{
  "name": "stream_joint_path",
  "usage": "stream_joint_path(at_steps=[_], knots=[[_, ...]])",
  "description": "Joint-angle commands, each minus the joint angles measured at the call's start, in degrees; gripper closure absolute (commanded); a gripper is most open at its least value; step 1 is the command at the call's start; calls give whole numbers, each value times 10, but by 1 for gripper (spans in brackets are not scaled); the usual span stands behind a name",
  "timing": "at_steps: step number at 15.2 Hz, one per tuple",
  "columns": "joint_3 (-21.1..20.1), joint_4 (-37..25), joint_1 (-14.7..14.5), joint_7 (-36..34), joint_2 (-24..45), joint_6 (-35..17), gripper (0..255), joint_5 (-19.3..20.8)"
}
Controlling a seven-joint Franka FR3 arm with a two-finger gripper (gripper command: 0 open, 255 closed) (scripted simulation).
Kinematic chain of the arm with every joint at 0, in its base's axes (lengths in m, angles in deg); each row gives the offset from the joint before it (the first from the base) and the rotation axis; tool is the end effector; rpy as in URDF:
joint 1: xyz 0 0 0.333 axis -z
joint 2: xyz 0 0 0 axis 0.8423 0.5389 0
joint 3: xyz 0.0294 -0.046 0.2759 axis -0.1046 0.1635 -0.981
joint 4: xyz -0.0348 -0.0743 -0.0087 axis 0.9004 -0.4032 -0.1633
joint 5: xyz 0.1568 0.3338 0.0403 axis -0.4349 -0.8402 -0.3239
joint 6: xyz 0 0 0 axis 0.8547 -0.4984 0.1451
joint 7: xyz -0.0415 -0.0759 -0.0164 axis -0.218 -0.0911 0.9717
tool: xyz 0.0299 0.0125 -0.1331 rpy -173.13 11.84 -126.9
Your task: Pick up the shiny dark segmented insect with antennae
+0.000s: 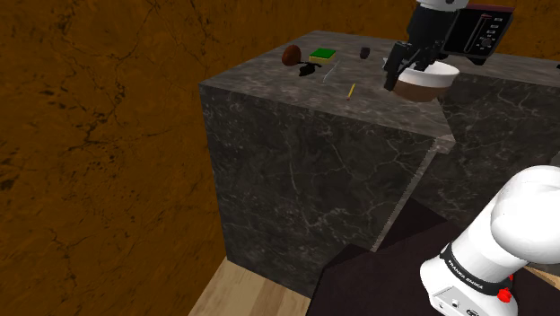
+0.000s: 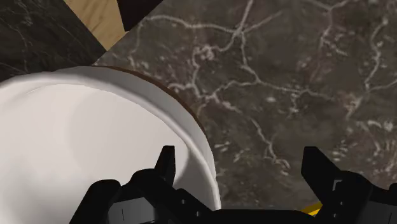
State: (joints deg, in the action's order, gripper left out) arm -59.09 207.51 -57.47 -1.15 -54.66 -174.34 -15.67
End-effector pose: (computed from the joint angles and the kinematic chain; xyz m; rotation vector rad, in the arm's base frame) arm 0.3242 0.0061 0.5668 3.0633 -0.2098 0.1572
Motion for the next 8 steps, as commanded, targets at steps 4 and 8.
stream_joint_path(at_steps=[4,8], knots=[[-23,-46,11,-64,67,-15,0,-20],[-48,-120,26,-147,158,-28,0,-37]])
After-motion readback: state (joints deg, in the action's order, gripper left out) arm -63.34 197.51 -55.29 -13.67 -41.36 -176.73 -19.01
